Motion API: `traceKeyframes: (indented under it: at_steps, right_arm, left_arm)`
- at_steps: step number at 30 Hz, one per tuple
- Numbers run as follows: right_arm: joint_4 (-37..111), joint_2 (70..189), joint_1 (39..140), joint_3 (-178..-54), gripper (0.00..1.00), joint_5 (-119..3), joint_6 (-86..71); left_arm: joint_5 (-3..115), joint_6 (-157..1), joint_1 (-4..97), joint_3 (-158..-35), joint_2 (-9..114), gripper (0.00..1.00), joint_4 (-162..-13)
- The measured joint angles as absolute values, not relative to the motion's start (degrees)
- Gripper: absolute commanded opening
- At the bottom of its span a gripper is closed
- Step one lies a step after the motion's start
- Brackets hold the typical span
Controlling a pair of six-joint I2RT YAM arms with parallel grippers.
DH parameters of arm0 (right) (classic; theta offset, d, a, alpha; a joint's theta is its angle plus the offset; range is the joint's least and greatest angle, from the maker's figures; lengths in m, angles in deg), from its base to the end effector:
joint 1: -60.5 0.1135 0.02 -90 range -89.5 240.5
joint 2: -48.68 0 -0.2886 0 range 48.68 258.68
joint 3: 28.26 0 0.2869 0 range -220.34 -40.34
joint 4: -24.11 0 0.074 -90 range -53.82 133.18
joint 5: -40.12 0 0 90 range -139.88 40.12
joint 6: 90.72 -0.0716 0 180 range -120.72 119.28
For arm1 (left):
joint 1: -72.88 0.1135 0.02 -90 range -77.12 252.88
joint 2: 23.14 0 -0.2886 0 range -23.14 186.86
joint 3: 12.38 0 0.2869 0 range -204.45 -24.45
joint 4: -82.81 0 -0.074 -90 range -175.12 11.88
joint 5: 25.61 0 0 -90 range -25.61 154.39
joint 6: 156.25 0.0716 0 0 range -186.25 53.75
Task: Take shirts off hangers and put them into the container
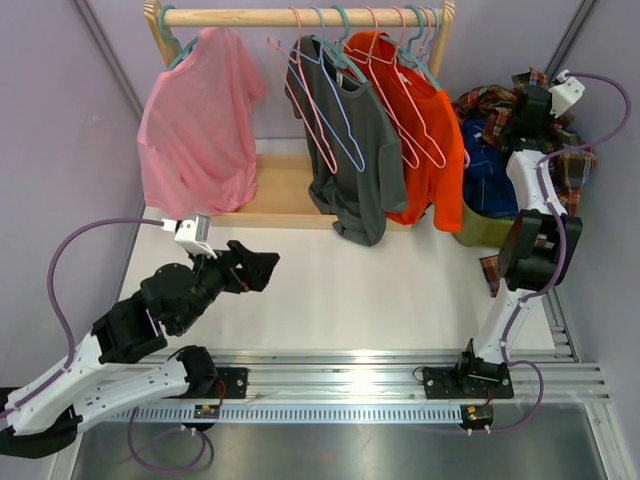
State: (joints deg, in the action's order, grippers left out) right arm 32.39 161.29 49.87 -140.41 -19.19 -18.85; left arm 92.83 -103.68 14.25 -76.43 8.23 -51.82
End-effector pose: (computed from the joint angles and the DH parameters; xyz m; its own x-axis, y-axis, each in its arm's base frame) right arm 0.5356 -0.1377 0.3570 0.0617 0.2607 -0.9635 0.6684 0.7061 0.2339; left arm 0.1065 -0.1092 0.3886 -0.4001 -0.3704 -0.8383 0.3346 0.7925 -0.5099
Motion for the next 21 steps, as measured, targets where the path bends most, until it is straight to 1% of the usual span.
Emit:
traceKeyframes:
  at_steps: [3, 8, 11, 15, 16, 17, 18, 19, 20, 21]
  right_arm:
    - [40.28, 164.99, 49.82, -146.38, 0.0, -19.6, -21.69]
    - [48.45, 166.98, 49.71, -148.78, 0.0, -21.0, -24.16]
    - [54.81, 170.06, 49.5, -155.29, 0.0, -22.44, -24.43]
    - [61.87, 174.58, 49.12, -162.86, 0.08, -25.79, -24.38]
    - [63.01, 175.41, 49.04, -163.8, 0.11, -26.73, -24.41]
    - [63.67, 175.89, 48.95, -163.97, 0.35, -27.47, -24.51]
    - [64.17, 176.07, 48.86, -163.95, 0.46, -28.23, -24.84]
    - [64.5, 176.09, 48.82, -163.88, 0.61, -28.93, -24.95]
    - [64.56, 175.96, 48.8, -163.73, 0.85, -29.74, -25.21]
    - [64.47, 175.59, 48.8, -163.6, 0.99, -30.55, -25.5]
  left_arm:
    - [92.77, -103.73, 14.25, -76.39, 8.01, 0.99, -51.77]
    - [92.81, -103.77, 14.27, -75.91, 6.15, 0.99, -51.8]
    - [92.79, -103.77, 14.27, -75.43, 5.76, 0.99, -51.84]
    - [92.61, -103.79, 14.25, -75.19, 5.85, 0.99, -51.8]
    - [92.57, -103.81, 14.25, -75.19, 5.87, 0.99, -51.8]
    - [92.44, -103.81, 14.25, -75.19, 5.89, 0.99, -51.77]
    - [92.42, -103.81, 14.25, -75.19, 5.89, 0.99, -51.77]
    - [92.42, -103.81, 14.27, -75.19, 5.87, 0.99, -51.77]
    - [92.42, -103.81, 14.25, -75.19, 5.87, 0.99, -51.77]
    - [92.42, -103.83, 14.27, -75.19, 5.83, 0.99, -51.75]
